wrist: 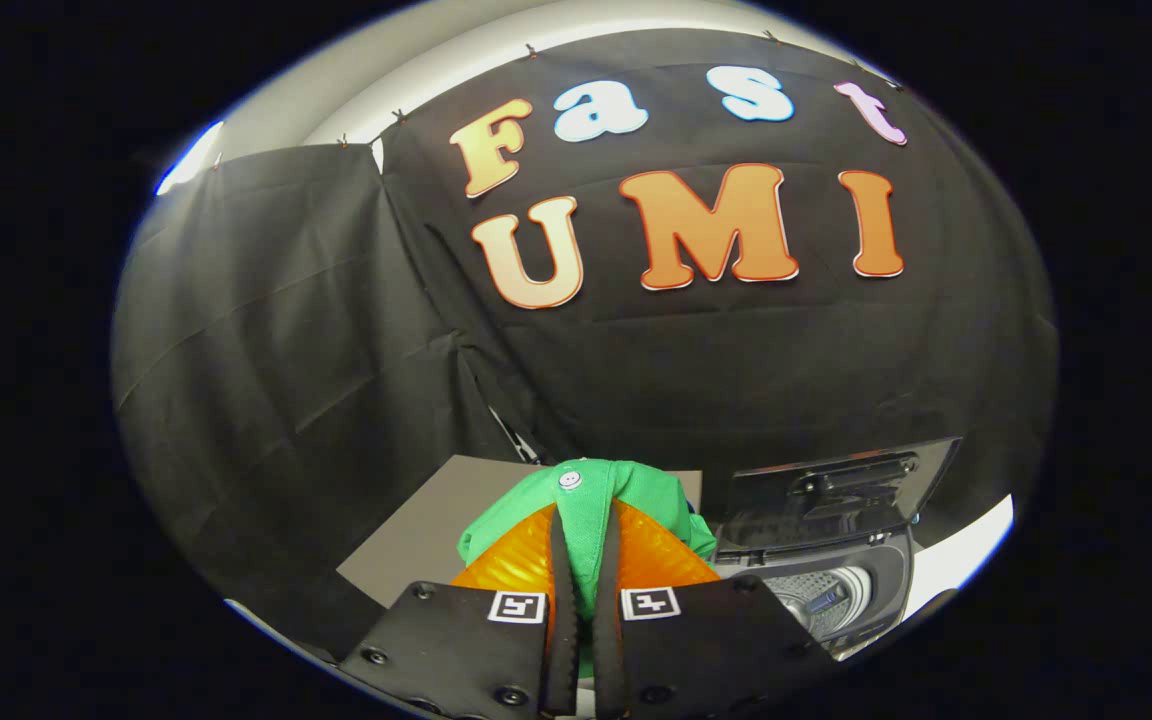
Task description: Put the clothes into the washing machine and then close the washing machine lid.
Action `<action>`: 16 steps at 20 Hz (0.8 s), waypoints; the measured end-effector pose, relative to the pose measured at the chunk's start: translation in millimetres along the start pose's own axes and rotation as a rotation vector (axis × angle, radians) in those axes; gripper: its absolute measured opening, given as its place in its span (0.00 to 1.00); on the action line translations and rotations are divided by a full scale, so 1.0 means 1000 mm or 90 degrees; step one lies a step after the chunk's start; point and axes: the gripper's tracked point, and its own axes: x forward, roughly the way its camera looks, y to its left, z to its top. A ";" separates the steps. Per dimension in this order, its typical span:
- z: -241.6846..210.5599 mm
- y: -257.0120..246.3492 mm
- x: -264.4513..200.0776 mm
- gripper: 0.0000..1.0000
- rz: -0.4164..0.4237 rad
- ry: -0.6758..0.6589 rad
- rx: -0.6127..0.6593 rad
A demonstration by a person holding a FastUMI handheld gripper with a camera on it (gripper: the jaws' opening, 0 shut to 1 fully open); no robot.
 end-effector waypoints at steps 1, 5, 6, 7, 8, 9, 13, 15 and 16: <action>0.005 -0.014 -0.004 0.14 -0.003 -0.003 0.004; 0.026 -0.072 -0.022 0.14 -0.024 -0.018 0.013; 0.030 -0.086 -0.028 0.14 -0.031 -0.021 0.016; 0.032 -0.102 -0.033 0.14 -0.038 -0.024 0.019; 0.034 -0.117 -0.037 0.14 -0.045 -0.024 0.022; 0.033 -0.130 -0.041 0.14 -0.050 -0.024 0.024; 0.027 -0.189 -0.052 0.14 -0.081 -0.014 0.036; 0.019 -0.214 -0.054 0.14 -0.094 -0.005 0.041; 0.015 -0.224 -0.056 0.14 -0.099 0.000 0.042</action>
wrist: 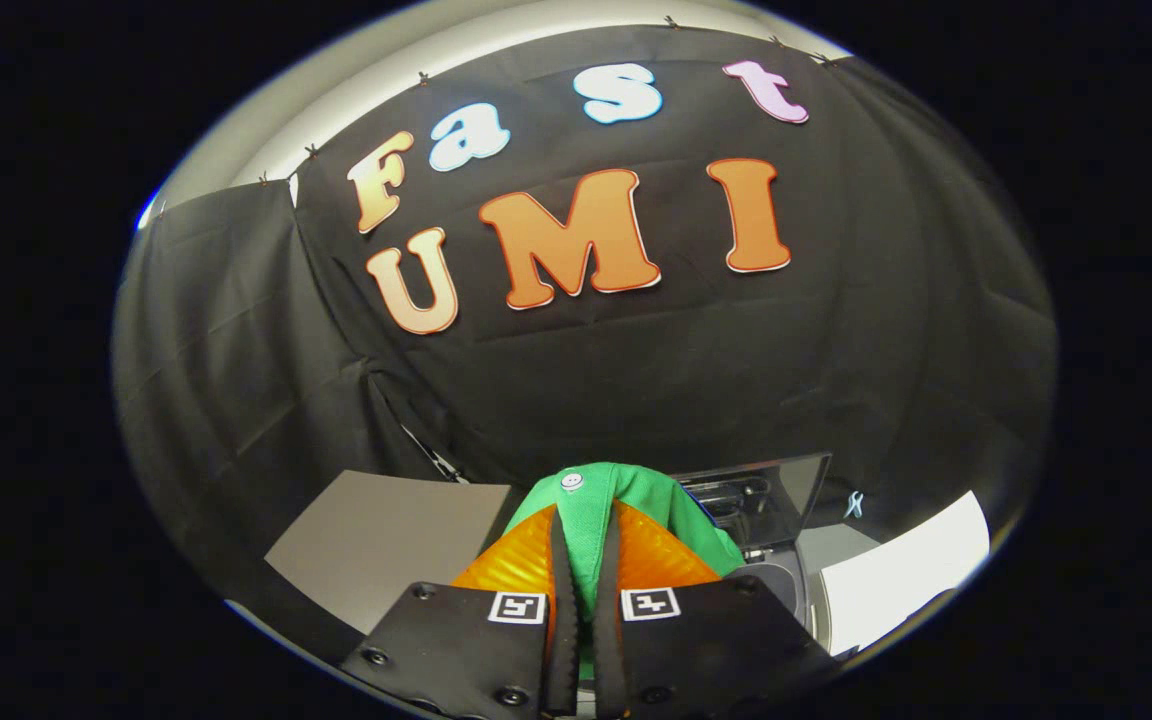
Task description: Put the clothes into the washing machine and then close the washing machine lid.
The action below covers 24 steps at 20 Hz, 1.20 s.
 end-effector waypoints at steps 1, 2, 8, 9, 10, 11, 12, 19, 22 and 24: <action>-0.005 -0.011 0.001 0.14 -0.006 0.004 0.000; -0.009 -0.021 0.002 0.14 -0.012 0.009 -0.001; -0.057 -0.074 0.021 0.14 -0.036 0.060 -0.002; -0.068 -0.079 0.026 0.14 -0.037 0.073 -0.007; -0.080 -0.083 0.030 0.14 -0.038 0.086 -0.013; -0.091 -0.086 0.036 0.14 -0.038 0.099 -0.019; -0.102 -0.088 0.042 0.14 -0.038 0.111 -0.021; -0.170 -0.106 0.071 0.14 -0.038 0.195 -0.027; -0.194 -0.112 0.092 0.14 -0.046 0.230 -0.033; -0.209 -0.117 0.105 0.14 -0.053 0.251 -0.038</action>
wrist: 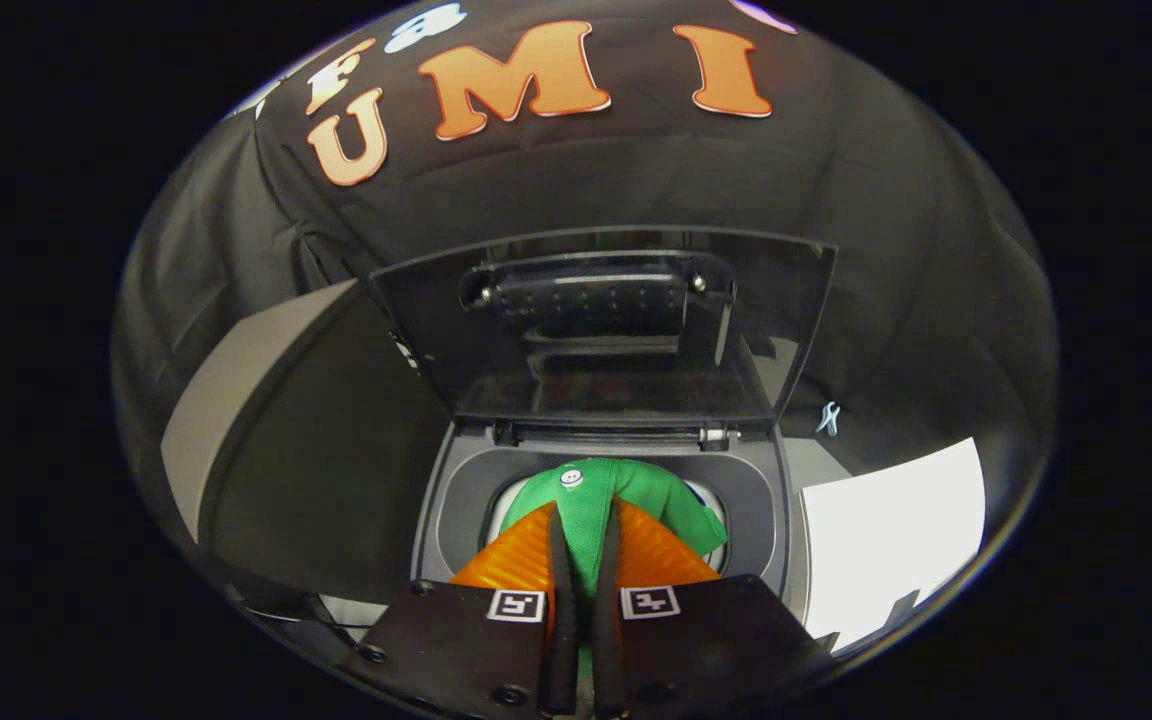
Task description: Put the clothes into the washing machine and then close the washing machine lid.
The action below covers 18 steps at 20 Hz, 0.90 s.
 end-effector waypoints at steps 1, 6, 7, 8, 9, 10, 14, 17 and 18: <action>-0.006 -0.001 0.010 0.14 -0.005 0.012 -0.003; -0.049 -0.005 0.054 0.14 -0.021 0.073 -0.002; -0.053 -0.005 0.061 0.15 -0.025 0.079 -0.003; -0.060 -0.006 0.067 0.15 -0.032 0.084 -0.003; -0.066 -0.009 0.074 0.14 -0.038 0.091 0.000; -0.073 -0.011 0.078 0.15 -0.046 0.100 0.005; -0.088 -0.018 0.088 0.22 -0.072 0.128 0.035; -0.081 -0.021 0.086 0.42 -0.077 0.113 0.041; -0.078 -0.024 0.083 0.49 -0.083 0.108 0.036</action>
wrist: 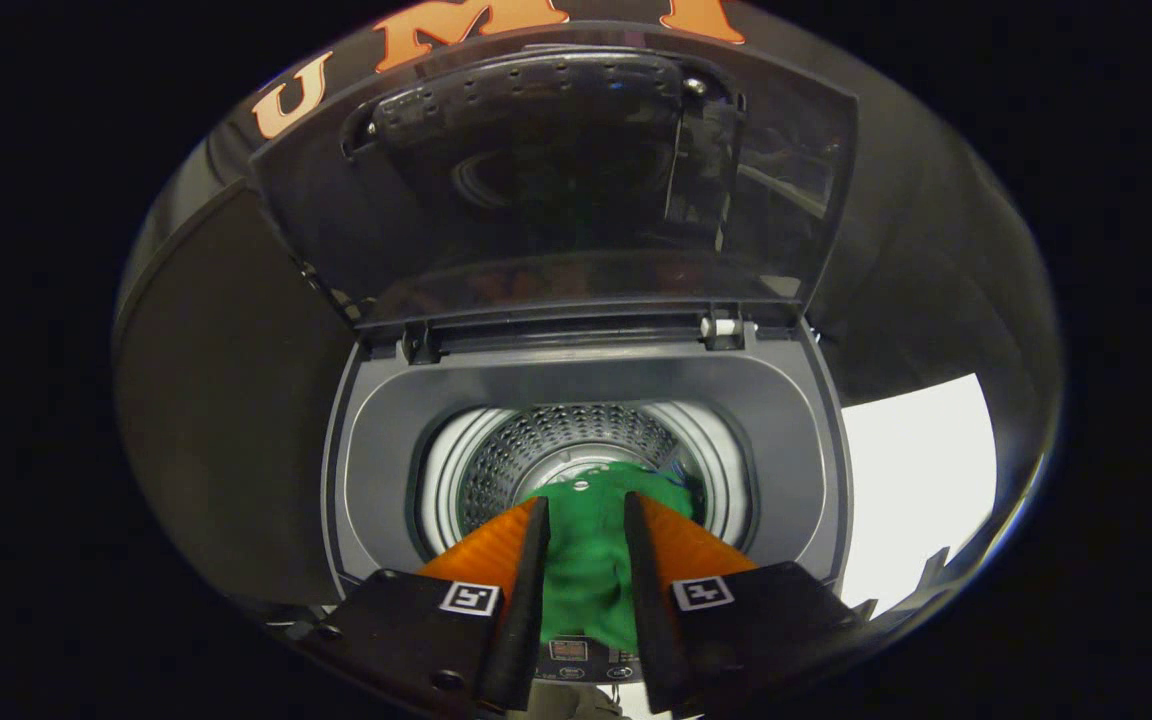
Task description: Put the clothes into the washing machine and then close the washing machine lid.
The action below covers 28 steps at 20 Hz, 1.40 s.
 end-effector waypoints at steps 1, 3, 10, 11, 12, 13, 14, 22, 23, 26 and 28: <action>0.004 -0.001 -0.003 0.56 -0.003 -0.004 -0.004; 0.008 -0.003 -0.012 0.70 -0.008 -0.009 -0.005; 0.046 0.003 -0.053 0.99 -0.009 -0.059 -0.018; 0.055 0.006 -0.060 0.99 -0.008 -0.069 -0.020; 0.064 0.008 -0.066 0.99 -0.007 -0.081 -0.021; 0.074 0.010 -0.073 0.99 -0.008 -0.094 -0.024; 0.083 0.012 -0.081 0.99 -0.006 -0.108 -0.026; 0.176 0.031 -0.151 0.99 0.023 -0.213 -0.017; 0.189 0.031 -0.154 0.99 0.023 -0.224 -0.015; 0.218 0.026 -0.153 0.99 0.013 -0.248 -0.012; 0.239 0.024 -0.148 0.99 0.004 -0.264 -0.015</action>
